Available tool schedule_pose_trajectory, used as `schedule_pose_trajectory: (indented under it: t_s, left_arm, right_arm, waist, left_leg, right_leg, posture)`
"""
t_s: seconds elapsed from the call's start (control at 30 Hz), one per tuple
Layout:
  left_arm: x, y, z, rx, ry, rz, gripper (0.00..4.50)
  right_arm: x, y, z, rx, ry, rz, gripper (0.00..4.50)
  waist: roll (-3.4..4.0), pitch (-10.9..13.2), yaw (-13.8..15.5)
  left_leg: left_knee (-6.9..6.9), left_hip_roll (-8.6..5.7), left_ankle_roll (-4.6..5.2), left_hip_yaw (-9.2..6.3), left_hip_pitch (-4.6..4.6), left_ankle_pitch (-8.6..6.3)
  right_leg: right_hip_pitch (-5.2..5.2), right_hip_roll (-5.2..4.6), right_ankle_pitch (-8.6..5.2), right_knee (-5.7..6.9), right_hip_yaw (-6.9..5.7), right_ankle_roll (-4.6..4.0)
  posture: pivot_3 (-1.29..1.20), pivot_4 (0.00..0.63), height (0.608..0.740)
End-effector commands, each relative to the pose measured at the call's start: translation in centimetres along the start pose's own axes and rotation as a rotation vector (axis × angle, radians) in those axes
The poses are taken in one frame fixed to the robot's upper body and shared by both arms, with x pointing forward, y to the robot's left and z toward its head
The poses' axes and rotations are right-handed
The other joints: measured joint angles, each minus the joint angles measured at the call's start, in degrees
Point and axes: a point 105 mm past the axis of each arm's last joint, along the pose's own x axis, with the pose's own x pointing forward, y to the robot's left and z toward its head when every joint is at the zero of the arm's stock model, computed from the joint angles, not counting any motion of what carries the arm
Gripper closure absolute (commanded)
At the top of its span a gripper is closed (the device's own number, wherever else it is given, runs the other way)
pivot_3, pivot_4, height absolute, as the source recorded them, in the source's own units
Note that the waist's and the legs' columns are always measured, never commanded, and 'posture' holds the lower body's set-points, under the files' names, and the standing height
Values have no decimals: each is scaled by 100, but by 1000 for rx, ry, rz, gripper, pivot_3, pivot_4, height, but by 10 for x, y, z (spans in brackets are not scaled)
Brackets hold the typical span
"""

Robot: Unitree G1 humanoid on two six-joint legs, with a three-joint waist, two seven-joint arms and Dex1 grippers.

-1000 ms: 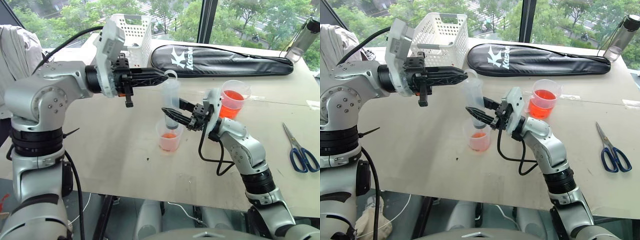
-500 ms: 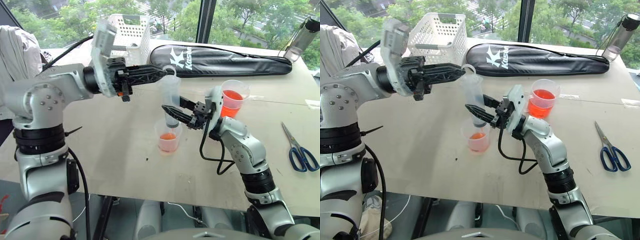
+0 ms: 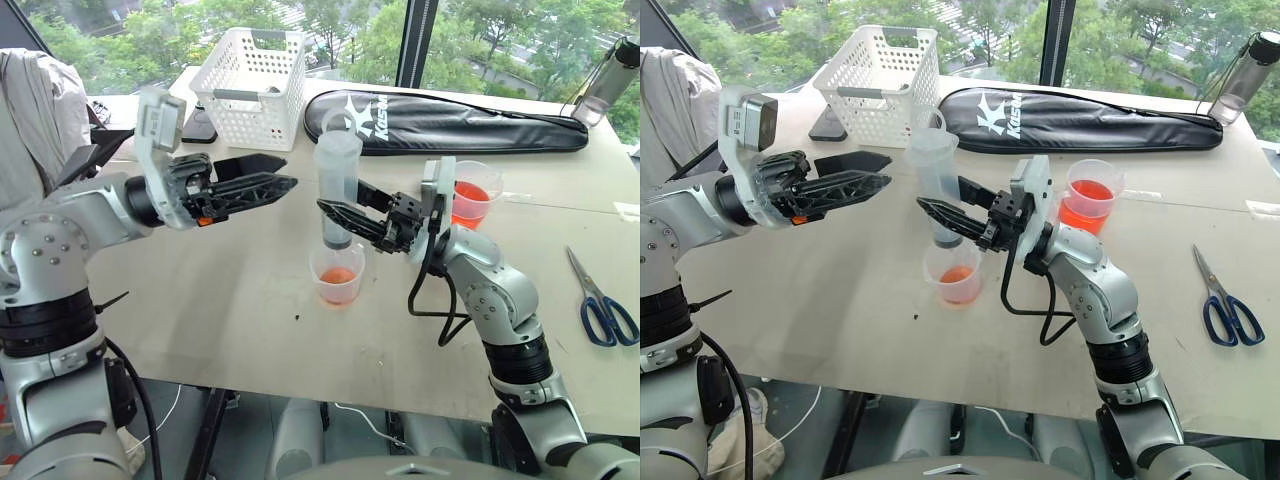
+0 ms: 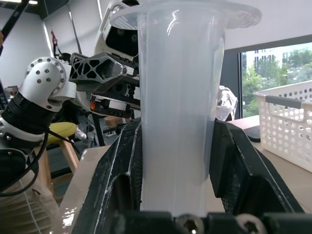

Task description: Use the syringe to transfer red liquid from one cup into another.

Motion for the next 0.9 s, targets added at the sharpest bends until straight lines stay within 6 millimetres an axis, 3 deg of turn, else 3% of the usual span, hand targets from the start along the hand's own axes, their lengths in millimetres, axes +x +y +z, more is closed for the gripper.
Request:
schedule_pose_trajectory:
  t_s: [0.03,0.33,0.43,0.5,0.53,0.6,0.87,0.9]
  left_arm:
    - [18,-12,2,76,7,-42,149]
    - [56,-16,4,203,22,-45,149]
    - [60,-19,7,219,7,-63,950]
    - [61,-21,5,231,19,-75,1973]
    - [62,-21,4,238,25,-80,2174]
    - [62,-21,4,246,25,-83,2987]
    - [55,-16,15,223,-65,-63,3056]
    - [53,-14,17,215,-78,-54,3056]
  right_arm:
    - [6,8,16,-46,-30,62,3060]
    - [6,7,14,-81,9,76,3060]
    - [6,6,14,-86,15,73,3060]
    - [6,6,14,-89,15,70,3060]
    - [6,6,14,-90,15,66,3068]
    - [6,6,14,-90,15,62,3130]
    - [3,0,10,-50,43,43,3131]
    - [2,-2,10,-62,52,38,2114]
  waist:
    - [0,0,8]
    - [0,0,-11]
    - [0,0,-12]
    - [0,0,-12]
    - [0,0,-13]
    - [1,0,-16]
    - [1,0,-7]
    - [1,0,-9]
  left_leg:
    - [0,0,0,-2,0,0]
    - [-2,0,0,-1,0,0]
    - [-2,0,0,-1,0,0]
    - [-2,1,0,-2,-1,0]
    - [-2,1,0,-2,-1,0]
    - [-2,1,0,-1,0,0]
    - [-2,1,0,-1,-1,0]
    - [-2,1,0,-1,-1,0]
  right_leg:
    - [0,0,0,0,-1,0]
    - [-1,5,0,0,2,0]
    - [-1,6,0,0,2,0]
    - [-2,6,0,0,2,0]
    - [-2,6,0,0,2,0]
    - [-2,7,0,0,3,0]
    - [-2,7,0,-1,2,0]
    - [-2,7,0,-1,2,0]
  posture:
    - [0,150,724]
    - [0,150,724]
    - [0,150,724]
    - [0,150,724]
    - [0,150,724]
    - [0,150,724]
    - [0,150,724]
    - [0,150,724]
